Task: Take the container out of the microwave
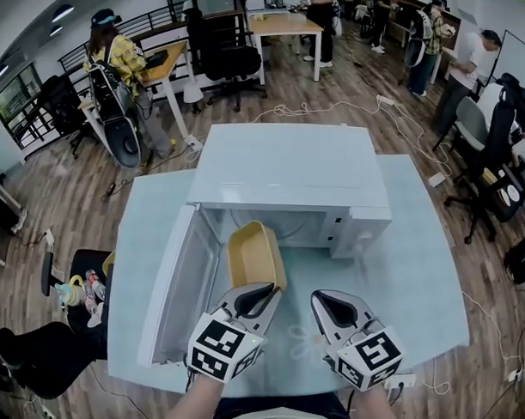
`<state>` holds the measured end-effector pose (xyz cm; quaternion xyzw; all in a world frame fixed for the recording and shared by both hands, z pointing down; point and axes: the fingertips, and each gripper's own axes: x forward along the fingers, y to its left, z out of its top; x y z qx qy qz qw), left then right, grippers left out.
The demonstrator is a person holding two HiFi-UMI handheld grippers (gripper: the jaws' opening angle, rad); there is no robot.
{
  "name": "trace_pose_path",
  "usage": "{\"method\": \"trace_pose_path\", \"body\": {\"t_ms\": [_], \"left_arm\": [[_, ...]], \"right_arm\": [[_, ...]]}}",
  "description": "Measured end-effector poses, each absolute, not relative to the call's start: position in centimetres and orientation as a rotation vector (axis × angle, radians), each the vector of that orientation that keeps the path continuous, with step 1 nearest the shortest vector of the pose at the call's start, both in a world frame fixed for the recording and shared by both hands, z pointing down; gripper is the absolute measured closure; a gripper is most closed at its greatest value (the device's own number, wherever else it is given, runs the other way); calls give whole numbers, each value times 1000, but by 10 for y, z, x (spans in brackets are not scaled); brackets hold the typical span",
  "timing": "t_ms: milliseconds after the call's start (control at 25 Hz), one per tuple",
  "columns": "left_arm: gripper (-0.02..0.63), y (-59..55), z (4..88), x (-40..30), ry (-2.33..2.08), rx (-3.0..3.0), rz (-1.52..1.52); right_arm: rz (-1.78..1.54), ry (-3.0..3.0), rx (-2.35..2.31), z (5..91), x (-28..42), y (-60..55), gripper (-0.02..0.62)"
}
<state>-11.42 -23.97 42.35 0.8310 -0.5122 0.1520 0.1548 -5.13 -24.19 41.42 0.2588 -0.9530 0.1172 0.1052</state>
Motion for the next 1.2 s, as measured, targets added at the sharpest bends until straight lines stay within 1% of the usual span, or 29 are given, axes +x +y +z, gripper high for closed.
{"method": "trace_pose_path", "body": {"t_ms": [280, 560, 840, 1200], "left_arm": [[571, -220, 412, -105, -1475, 2424, 389], [571, -210, 418, -107, -1476, 2413, 442], [571, -206, 423, -108, -1448, 2387, 466], [571, -203, 427, -106, -1427, 2384, 493]], "right_arm": [[310, -2834, 724, 407, -56, -235, 597], [192, -2792, 690, 409, -55, -226, 597], [270, -2795, 709, 409, -55, -225, 597], [266, -2785, 668, 416, -57, -219, 597]]}}
